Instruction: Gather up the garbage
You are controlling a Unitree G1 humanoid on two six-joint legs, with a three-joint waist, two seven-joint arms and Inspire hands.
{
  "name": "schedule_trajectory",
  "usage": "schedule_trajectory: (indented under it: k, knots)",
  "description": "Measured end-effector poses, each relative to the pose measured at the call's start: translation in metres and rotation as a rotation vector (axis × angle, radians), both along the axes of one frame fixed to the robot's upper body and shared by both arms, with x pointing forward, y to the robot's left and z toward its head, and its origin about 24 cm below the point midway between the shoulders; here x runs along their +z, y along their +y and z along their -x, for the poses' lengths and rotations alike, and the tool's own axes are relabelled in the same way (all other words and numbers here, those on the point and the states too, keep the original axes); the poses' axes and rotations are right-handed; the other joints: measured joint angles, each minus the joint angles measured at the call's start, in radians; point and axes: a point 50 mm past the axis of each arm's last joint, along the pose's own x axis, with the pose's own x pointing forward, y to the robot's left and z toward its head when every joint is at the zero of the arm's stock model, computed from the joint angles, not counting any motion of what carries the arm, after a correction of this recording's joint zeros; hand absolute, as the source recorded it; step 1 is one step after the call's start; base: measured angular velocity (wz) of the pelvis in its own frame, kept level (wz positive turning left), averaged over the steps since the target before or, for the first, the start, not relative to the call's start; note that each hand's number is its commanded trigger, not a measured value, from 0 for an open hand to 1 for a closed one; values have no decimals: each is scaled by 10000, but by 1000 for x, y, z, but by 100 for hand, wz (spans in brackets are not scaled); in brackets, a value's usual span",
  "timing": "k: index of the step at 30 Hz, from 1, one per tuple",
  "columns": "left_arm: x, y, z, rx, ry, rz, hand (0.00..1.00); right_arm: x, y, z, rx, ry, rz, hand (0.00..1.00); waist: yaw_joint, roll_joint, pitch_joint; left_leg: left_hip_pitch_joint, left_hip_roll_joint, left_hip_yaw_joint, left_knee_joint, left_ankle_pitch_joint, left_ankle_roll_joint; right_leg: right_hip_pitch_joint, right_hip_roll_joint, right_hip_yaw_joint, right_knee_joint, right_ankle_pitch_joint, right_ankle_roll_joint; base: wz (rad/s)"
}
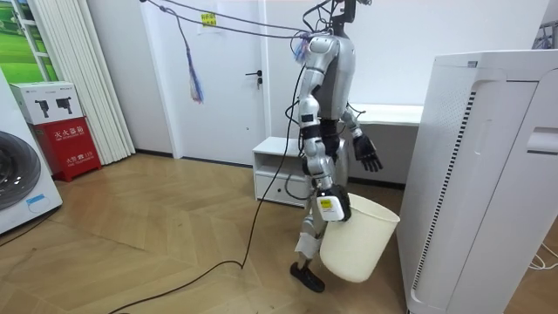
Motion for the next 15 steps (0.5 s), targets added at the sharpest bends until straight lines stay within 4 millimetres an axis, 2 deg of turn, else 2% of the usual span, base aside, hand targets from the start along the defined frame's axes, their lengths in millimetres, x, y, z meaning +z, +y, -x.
schedule_trajectory:
  k: [2, 6, 8, 15]
  knots:
    - [-10, 4, 21, 1018, 771, -253, 0, -3, -3, 17, -1114, 245, -138, 100, 13, -59, 13, 315, -11, 6, -186, -12, -15, 249, 18, 10, -183, -15, 31, 0]
    - [-19, 6, 44, 2206, 1617, -431, 0, -5, -7, 31, -2341, 461, -197, 100, 12, -68, 15, 540, -17, 15, -331, -34, -36, 499, 52, 80, -294, -29, 52, -4]
    - [-23, 7, 57, 3035, 2022, -412, 0, -8, -7, 41, -2938, 675, -250, 100, -29, -79, 62, 800, -3, 17, -455, -47, -57, 710, 91, 130, -371, -29, 53, -4]
    - [-30, 1, 76, 4378, 2696, -299, 0, -11, -2, 60, -4173, 1027, -486, 100, -37, -60, 78, 1209, 63, 30, -525, -159, -128, 1158, 196, 219, -529, -54, 46, -2]
